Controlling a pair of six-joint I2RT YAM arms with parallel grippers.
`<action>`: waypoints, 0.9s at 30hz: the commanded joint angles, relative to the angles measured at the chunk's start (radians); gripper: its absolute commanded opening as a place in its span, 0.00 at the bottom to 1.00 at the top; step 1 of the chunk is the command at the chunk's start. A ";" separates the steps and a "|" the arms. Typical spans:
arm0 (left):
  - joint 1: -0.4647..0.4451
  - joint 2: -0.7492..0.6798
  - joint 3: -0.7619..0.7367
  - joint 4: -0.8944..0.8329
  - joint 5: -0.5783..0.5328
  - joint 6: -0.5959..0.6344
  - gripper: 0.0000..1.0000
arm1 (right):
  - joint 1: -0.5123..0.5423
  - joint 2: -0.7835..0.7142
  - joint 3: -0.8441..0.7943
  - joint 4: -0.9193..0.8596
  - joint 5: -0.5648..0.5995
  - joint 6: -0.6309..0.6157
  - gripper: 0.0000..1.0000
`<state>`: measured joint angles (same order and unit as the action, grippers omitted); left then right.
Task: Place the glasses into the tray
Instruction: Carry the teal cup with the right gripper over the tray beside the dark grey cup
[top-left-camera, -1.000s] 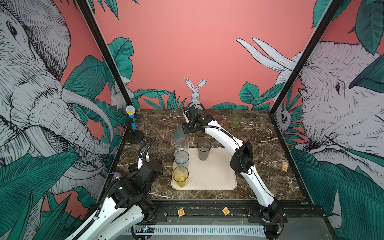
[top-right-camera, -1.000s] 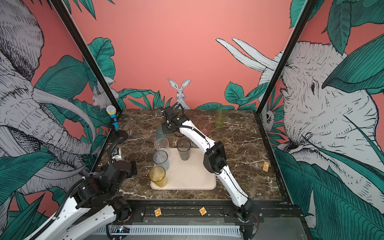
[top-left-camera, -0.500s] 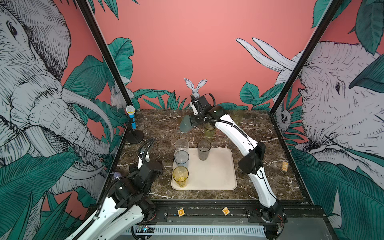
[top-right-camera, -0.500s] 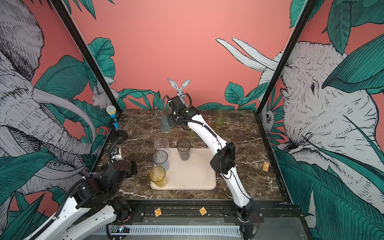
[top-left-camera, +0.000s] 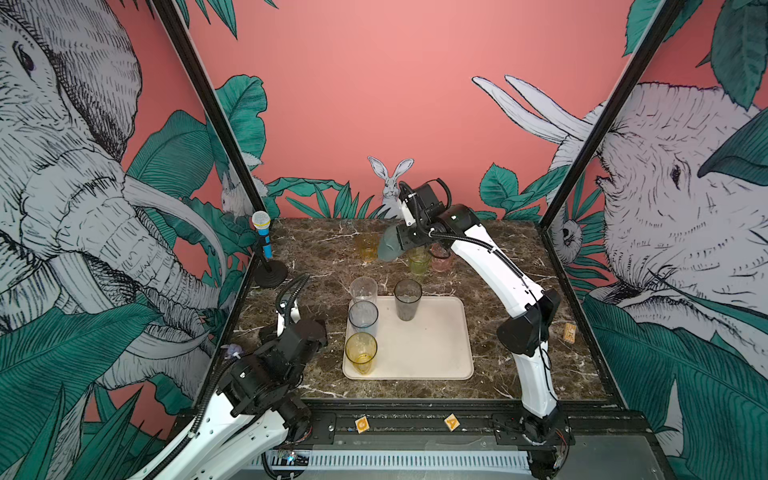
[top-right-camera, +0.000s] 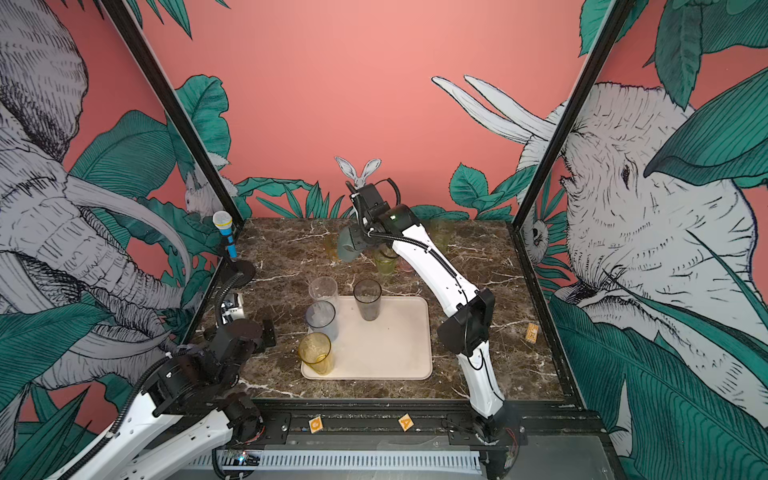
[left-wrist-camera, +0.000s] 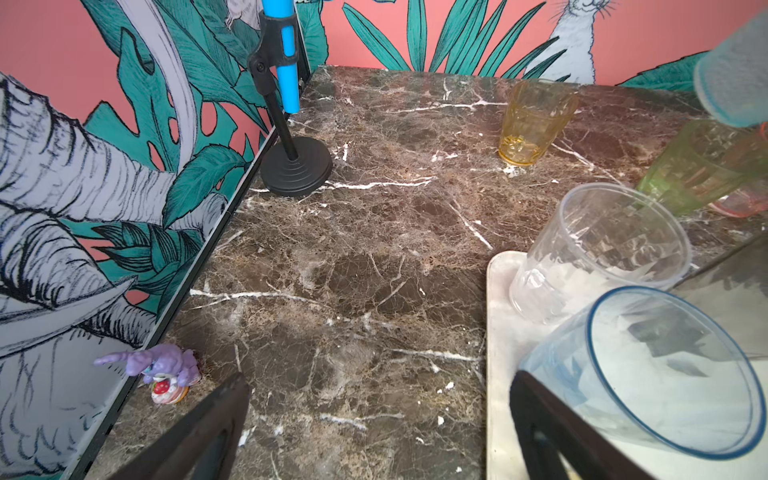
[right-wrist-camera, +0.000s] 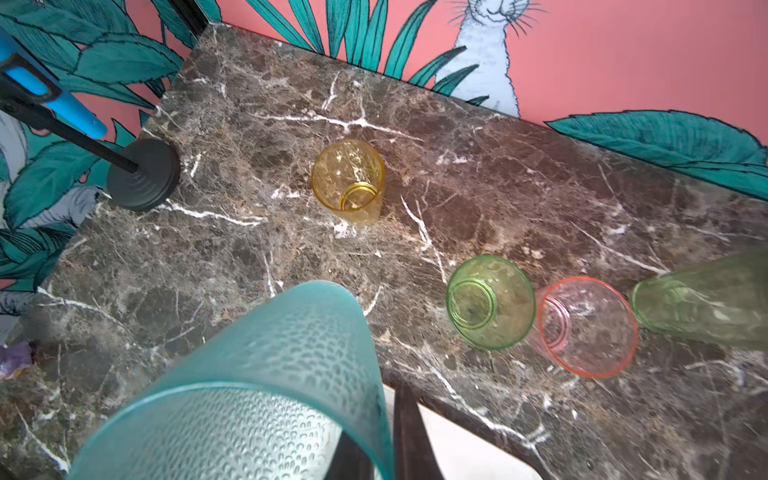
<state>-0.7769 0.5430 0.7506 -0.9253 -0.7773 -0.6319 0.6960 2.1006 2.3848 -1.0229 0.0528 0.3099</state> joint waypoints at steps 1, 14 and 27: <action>0.004 0.009 0.017 0.025 -0.028 0.006 0.98 | -0.012 -0.091 -0.037 -0.014 0.031 -0.020 0.00; 0.005 0.064 0.032 0.078 -0.013 0.025 0.98 | -0.059 -0.303 -0.261 -0.007 0.083 -0.047 0.00; 0.005 0.100 0.044 0.126 0.004 0.049 0.98 | -0.089 -0.558 -0.548 0.005 0.143 -0.074 0.00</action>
<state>-0.7769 0.6357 0.7700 -0.8242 -0.7738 -0.5861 0.6136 1.6047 1.8668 -1.0309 0.1661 0.2493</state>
